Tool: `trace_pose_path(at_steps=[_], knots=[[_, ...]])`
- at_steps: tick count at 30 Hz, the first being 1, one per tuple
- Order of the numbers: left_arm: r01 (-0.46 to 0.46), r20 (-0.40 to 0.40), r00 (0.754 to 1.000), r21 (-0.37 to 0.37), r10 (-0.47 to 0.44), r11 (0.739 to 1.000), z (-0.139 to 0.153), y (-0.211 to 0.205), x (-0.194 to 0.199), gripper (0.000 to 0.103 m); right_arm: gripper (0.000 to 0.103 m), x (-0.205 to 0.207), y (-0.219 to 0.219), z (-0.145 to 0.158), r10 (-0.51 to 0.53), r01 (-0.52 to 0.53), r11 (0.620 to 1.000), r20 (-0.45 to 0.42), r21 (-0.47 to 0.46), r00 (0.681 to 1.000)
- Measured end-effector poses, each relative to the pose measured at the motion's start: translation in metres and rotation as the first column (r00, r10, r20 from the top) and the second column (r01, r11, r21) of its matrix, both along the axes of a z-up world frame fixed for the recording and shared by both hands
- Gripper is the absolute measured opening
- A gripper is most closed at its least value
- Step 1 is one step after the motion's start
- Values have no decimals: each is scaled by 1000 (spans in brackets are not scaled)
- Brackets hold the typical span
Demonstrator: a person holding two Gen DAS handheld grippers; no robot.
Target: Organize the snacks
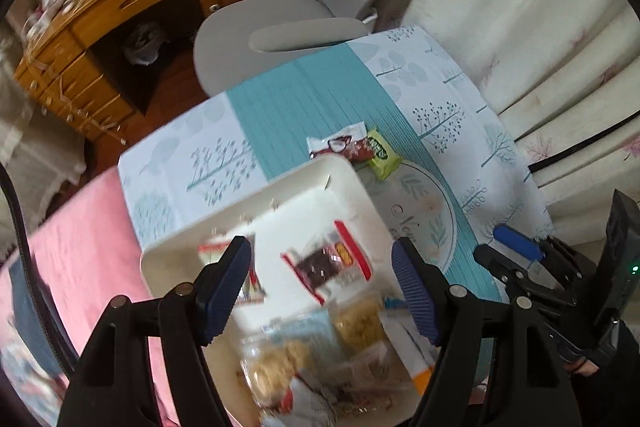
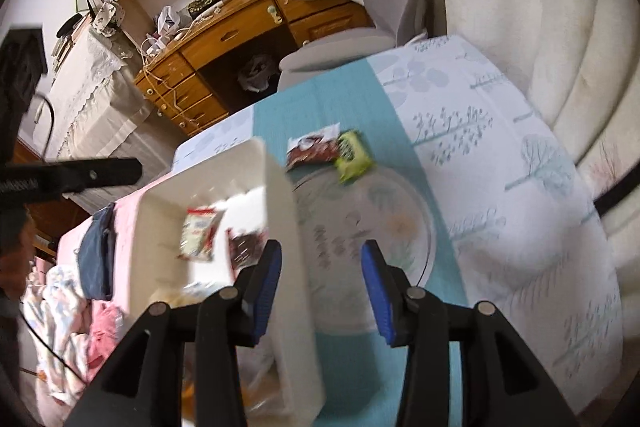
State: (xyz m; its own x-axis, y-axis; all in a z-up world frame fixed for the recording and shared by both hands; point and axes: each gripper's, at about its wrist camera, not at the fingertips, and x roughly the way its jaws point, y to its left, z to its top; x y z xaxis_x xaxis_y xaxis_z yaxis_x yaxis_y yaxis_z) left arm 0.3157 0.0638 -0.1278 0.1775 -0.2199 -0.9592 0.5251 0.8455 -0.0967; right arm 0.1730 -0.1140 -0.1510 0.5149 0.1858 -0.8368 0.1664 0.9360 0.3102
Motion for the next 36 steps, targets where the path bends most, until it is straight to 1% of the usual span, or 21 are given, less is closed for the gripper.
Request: trace_pose_path(at_steps=[4, 7, 10, 12, 14, 17, 19, 22, 24, 28, 29, 30, 33, 36], knots=[[68, -17, 998, 46, -67, 997, -14, -30, 28, 71, 42, 20, -12, -20, 17, -15, 999, 56, -35, 998], [133, -31, 991, 91, -131, 987, -31, -57, 47, 71, 42, 37, -17, -34, 34, -28, 997, 102, -69, 994], [187, -66, 981, 114, -181, 976, -51, -76, 58, 71, 42, 53, -19, -47, 69, -57, 994, 124, -94, 990], [224, -84, 973, 149, -213, 963, -68, -89, 63, 71, 42, 64, -19, -57, 98, -84, 990, 128, -109, 987], [252, -103, 966, 187, -237, 949, -85, -101, 69, 71, 42, 72, -16, -63, 135, -114, 983, 138, -147, 981], [297, -129, 953, 214, -274, 931, -103, -115, 73, 71, 42, 80, -7, -70, 205, -164, 960, 166, -228, 965], [323, -140, 945, 239, -297, 916, -114, -124, 76, 71, 42, 85, -5, -74, 224, -177, 951, 172, -253, 959], [347, -151, 936, 266, -316, 900, -128, -135, 81, 69, 42, 94, -5, -82, 242, -194, 947, 173, -257, 955], [359, -163, 932, 288, -324, 888, -137, -141, 83, 67, 42, 100, -6, -89, 245, -200, 946, 159, -254, 956], [379, -180, 924, 331, -336, 864, -155, -152, 87, 66, 42, 108, -7, -99, 253, -213, 943, 136, -254, 958], [380, -186, 924, 342, -334, 859, -159, -153, 88, 64, 42, 110, -8, -103, 256, -219, 944, 127, -248, 958], [382, -193, 923, 348, -333, 856, -163, -155, 89, 61, 42, 110, -8, -105, 257, -222, 944, 123, -245, 959], [383, -201, 922, 361, -330, 850, -171, -158, 91, 56, 42, 113, -8, -110, 263, -231, 945, 117, -231, 958], [373, -211, 926, 371, -314, 850, -180, -160, 95, 54, 42, 114, -5, -116, 279, -249, 940, 109, -232, 954]])
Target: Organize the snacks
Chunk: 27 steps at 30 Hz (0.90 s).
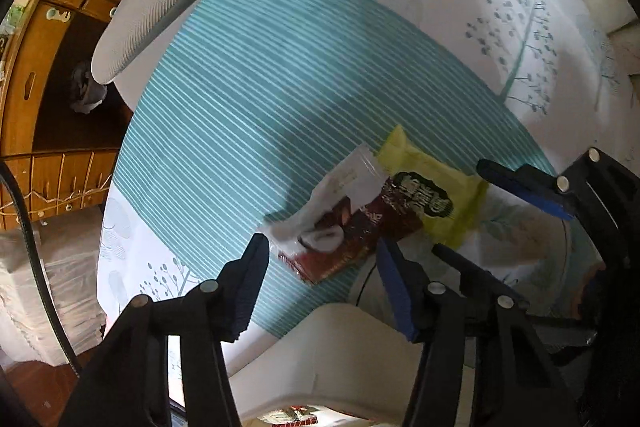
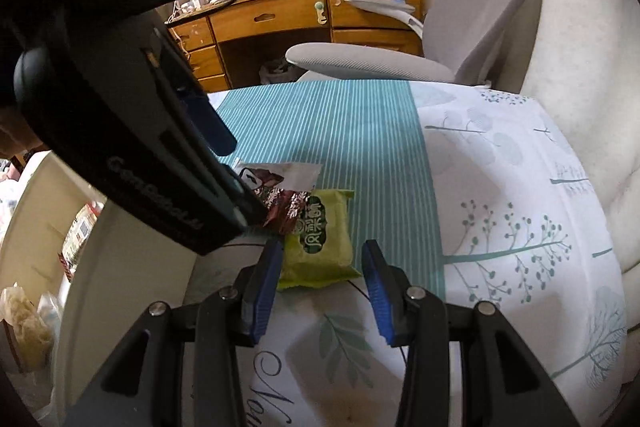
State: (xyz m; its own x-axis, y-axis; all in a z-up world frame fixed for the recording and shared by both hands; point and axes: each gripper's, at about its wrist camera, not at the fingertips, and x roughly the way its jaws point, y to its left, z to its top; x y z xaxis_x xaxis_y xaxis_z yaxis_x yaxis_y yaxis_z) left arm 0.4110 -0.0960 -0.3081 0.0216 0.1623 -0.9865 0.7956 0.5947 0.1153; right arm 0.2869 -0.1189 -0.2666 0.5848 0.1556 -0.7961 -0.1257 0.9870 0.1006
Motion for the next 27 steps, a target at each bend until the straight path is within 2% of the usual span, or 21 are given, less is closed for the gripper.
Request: trace_pose_path(at_steps=[7, 11, 12, 14, 21, 27], knots=[[-49, -18, 999, -41, 48, 998, -3, 1, 11, 45, 42, 6, 2, -6, -2, 2, 1000, -22, -2, 1000], [-76, -24, 997, -63, 75, 995, -3, 6, 17, 35, 42, 8, 0, -8, -7, 8, 1000, -42, 9, 999], [-84, -29, 996, -72, 82, 994, -3, 9, 19, 30, 42, 8, 0, -9, -10, 10, 1000, -48, 10, 999], [-105, -36, 994, -94, 103, 990, -2, 11, 22, 27, 40, 9, 0, -9, -13, 14, 1000, -57, 14, 998], [-181, -49, 983, -140, 176, 973, 2, 24, 35, 14, 37, 7, -2, -7, -42, 47, 998, -115, 48, 992], [-220, -43, 976, -150, 216, 964, 0, 29, 45, 7, 37, -7, -15, -5, -87, 111, 986, -178, 127, 980]])
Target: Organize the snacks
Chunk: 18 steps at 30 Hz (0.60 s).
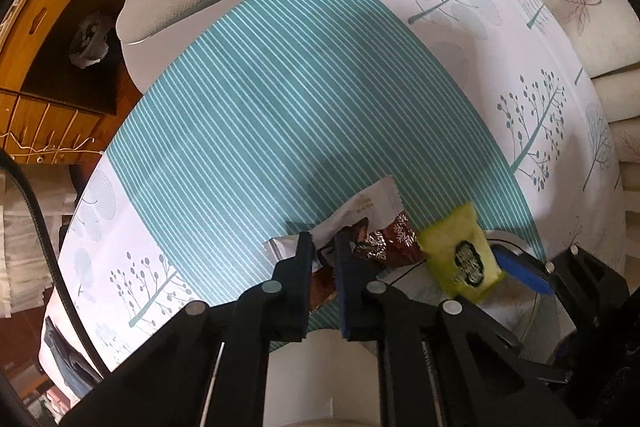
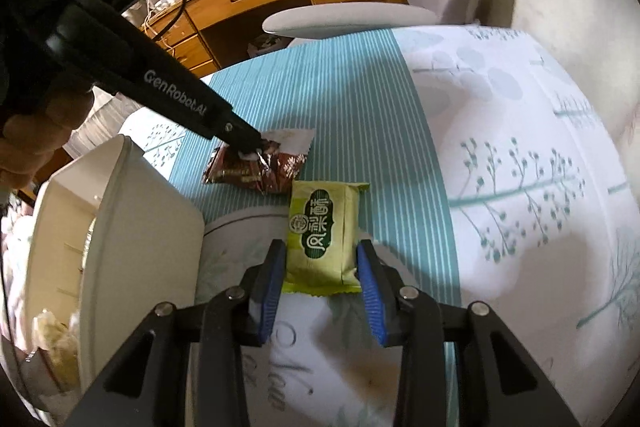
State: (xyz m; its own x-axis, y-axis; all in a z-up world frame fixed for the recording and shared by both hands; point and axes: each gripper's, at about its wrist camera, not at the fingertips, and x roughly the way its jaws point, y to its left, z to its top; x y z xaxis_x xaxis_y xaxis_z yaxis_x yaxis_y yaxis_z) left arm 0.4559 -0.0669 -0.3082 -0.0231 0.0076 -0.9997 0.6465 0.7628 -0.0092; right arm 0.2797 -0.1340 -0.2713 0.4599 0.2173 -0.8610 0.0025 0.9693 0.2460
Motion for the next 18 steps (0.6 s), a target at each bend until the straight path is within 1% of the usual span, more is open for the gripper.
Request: trace_pose_path(at_steps=[5, 9, 14, 18], knots=[[-32, 2, 999, -15, 32, 999, 1, 2, -2, 4, 37, -13, -11, 7, -38, 39, 998, -28, 41, 999], [-64, 10, 998, -30, 64, 997, 8, 7, -1, 3, 37, -19, -18, 14, -56, 57, 997, -31, 44, 998], [-119, 30, 992, -77, 121, 990, 34, 15, -3, 2, 37, -31, -21, 26, -74, 75, 996, -26, 52, 997], [-152, 43, 986, -137, 159, 979, 63, 22, -9, 1, 37, -37, -20, 39, -77, 78, 996, -10, 53, 997]])
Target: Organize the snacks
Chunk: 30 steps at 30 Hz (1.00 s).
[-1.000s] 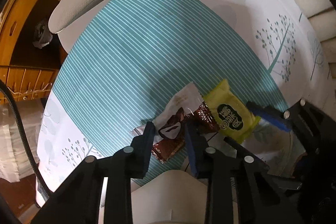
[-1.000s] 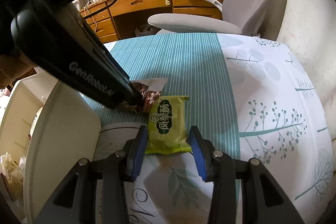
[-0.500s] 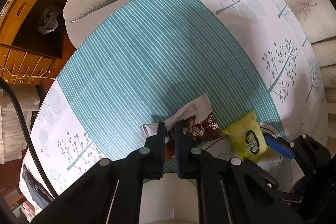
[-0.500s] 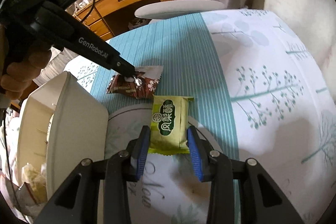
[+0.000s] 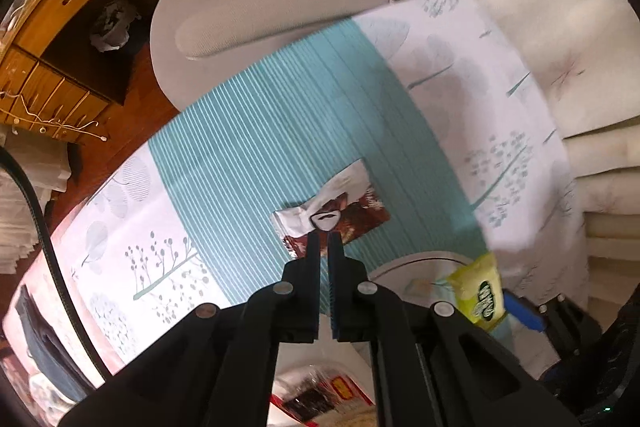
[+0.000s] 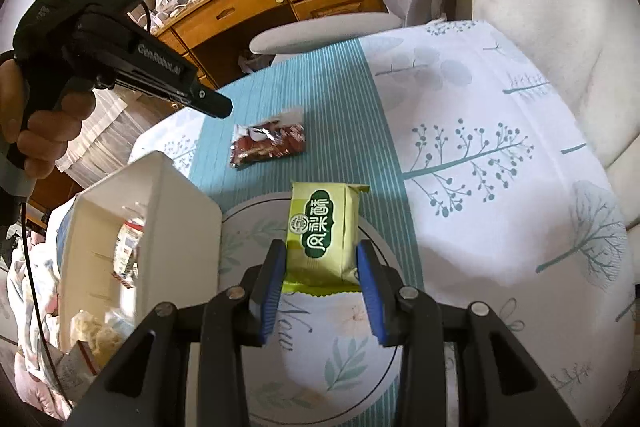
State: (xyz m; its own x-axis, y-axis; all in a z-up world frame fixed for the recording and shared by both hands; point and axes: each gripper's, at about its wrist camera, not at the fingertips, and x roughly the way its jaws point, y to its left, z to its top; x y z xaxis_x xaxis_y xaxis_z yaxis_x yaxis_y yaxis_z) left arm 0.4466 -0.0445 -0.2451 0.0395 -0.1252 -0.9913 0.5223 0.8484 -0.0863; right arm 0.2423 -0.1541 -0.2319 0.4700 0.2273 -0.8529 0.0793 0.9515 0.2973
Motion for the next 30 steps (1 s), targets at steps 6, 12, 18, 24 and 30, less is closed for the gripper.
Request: trace_pose_path(at_steps=[6, 12, 18, 24, 30], knots=[[-46, 44, 998, -97, 50, 994, 48, 14, -17, 1, 37, -16, 7, 34, 1, -2, 1000, 47, 13, 999], [-88, 74, 992, -170, 101, 982, 91, 34, -38, 1, 37, -26, 17, 64, 8, -11, 999, 102, 32, 995], [-121, 95, 985, -199, 142, 972, 120, 63, -62, 1, 37, -35, 38, 94, 34, -43, 998, 169, 46, 985], [-160, 89, 979, -228, 184, 960, 135, 96, -85, 1, 37, -40, 63, 107, 71, -86, 994, 201, 69, 977], [-168, 74, 980, -208, 186, 964, 130, 113, -90, 2, 37, -43, 95, 112, 115, -139, 985, 212, 100, 971]])
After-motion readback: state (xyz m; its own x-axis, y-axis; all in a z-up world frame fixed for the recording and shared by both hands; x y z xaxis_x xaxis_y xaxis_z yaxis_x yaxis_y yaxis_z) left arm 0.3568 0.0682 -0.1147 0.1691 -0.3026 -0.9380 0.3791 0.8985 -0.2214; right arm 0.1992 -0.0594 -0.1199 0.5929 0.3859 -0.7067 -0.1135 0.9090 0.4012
